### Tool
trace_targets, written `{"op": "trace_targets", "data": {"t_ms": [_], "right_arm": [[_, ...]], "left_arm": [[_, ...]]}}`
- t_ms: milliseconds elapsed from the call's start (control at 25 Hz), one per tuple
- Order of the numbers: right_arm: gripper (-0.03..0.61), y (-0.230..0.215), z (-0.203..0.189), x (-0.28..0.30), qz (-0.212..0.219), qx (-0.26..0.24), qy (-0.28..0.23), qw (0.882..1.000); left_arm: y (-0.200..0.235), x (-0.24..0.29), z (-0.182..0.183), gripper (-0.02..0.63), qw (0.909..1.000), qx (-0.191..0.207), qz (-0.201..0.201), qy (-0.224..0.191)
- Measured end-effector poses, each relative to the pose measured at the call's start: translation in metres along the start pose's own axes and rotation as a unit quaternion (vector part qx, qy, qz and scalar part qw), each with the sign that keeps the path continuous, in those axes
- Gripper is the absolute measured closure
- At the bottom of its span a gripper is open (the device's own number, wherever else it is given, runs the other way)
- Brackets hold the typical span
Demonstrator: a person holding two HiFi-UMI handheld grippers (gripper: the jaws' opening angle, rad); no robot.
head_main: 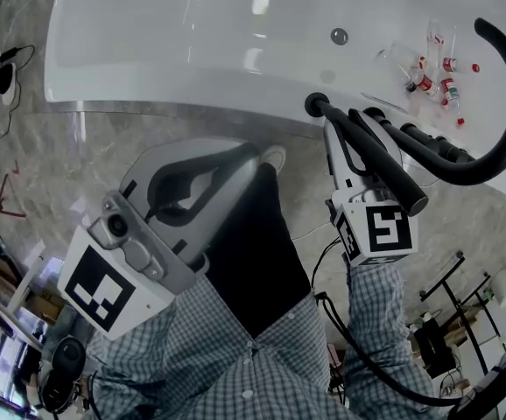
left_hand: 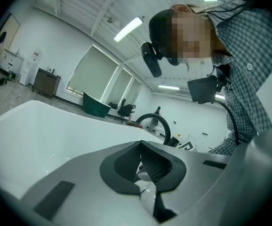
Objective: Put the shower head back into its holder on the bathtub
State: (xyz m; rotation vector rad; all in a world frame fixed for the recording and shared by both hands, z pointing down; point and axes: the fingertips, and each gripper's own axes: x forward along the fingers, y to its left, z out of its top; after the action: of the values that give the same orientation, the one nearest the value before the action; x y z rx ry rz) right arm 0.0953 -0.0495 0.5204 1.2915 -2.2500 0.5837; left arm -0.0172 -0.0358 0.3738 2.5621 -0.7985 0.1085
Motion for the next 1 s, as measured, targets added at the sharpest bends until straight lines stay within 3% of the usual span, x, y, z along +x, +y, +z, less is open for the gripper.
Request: {"op": "trace_targets", "data": {"t_ms": [1000], "right_arm": [[0.443,0.012,-0.033,0.044,0.01,-0.061,0.059,0.996]], "left_arm": [[-0.005,0.003,-0.013,0.606,0.9998,-0.014,-0.011,0.013]]}}
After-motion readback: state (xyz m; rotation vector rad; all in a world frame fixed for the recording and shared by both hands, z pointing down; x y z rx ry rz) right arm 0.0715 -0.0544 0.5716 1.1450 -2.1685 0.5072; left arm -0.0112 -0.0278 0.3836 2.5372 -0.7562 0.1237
